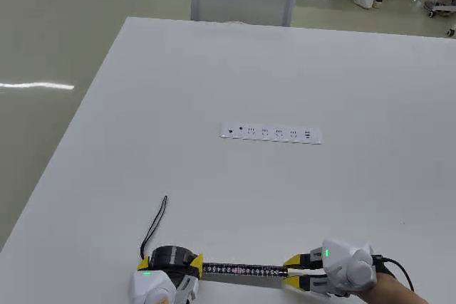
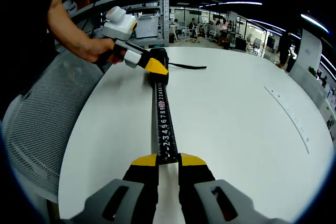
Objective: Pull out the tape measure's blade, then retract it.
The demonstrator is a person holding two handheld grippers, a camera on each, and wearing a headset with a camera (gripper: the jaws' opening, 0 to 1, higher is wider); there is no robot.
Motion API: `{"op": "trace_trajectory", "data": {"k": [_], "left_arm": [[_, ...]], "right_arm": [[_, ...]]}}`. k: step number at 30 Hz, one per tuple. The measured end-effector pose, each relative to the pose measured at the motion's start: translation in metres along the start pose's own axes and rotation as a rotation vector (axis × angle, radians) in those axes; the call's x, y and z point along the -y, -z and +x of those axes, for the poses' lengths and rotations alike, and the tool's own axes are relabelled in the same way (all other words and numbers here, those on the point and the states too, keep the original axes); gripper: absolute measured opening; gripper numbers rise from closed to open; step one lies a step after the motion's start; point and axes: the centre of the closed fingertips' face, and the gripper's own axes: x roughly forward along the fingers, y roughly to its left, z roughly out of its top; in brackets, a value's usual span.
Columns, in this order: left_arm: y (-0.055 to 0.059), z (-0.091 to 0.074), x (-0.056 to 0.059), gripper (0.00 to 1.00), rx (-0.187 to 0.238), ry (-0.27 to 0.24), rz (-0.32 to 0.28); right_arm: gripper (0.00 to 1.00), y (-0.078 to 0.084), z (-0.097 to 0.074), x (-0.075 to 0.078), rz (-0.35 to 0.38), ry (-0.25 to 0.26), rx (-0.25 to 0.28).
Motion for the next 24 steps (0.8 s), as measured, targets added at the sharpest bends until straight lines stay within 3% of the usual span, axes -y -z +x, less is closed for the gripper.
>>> {"op": "trace_trajectory", "data": {"k": [24], "left_arm": [[0.0, 0.0, -0.001, 0.63, -0.002, 0.002, -0.011]], "right_arm": [[0.12, -0.011, 0.01, 0.0, -0.006, -0.01, 0.016]]}}
